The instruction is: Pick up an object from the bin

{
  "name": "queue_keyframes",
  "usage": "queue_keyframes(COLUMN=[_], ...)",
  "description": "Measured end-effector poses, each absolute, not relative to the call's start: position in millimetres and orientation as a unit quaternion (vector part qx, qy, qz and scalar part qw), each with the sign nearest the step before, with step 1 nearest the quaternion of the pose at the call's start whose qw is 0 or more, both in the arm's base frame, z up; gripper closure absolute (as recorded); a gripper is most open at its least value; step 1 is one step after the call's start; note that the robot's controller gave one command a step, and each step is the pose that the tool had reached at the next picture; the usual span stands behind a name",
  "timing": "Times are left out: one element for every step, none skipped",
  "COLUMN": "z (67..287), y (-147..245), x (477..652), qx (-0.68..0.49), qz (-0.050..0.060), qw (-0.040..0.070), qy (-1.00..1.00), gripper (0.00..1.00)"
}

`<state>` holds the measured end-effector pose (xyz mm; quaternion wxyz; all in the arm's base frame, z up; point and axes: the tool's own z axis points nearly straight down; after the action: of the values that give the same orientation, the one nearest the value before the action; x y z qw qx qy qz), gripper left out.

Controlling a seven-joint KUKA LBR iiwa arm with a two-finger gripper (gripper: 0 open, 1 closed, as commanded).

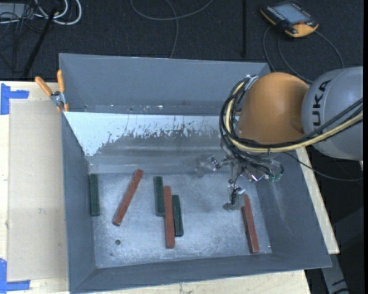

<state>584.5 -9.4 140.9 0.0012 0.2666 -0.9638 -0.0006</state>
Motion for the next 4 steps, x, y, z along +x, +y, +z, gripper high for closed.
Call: queue_keyframes(z=[190.4, 222.8, 218.6, 195.4], y=[6.9, 16.3, 36.8, 64.5], x=[582.9, 591.6, 597.9, 605.1], qx=[0.326, 0.313, 0.171, 0.257], qz=[-0.002, 0.001, 0.0, 0.0], qw=[0.002, -0.004, -0.001, -0.001], qy=[-0.945, -0.95, -0.985, -0.966], gripper=[0.0, 0.0, 0.0, 0.0])
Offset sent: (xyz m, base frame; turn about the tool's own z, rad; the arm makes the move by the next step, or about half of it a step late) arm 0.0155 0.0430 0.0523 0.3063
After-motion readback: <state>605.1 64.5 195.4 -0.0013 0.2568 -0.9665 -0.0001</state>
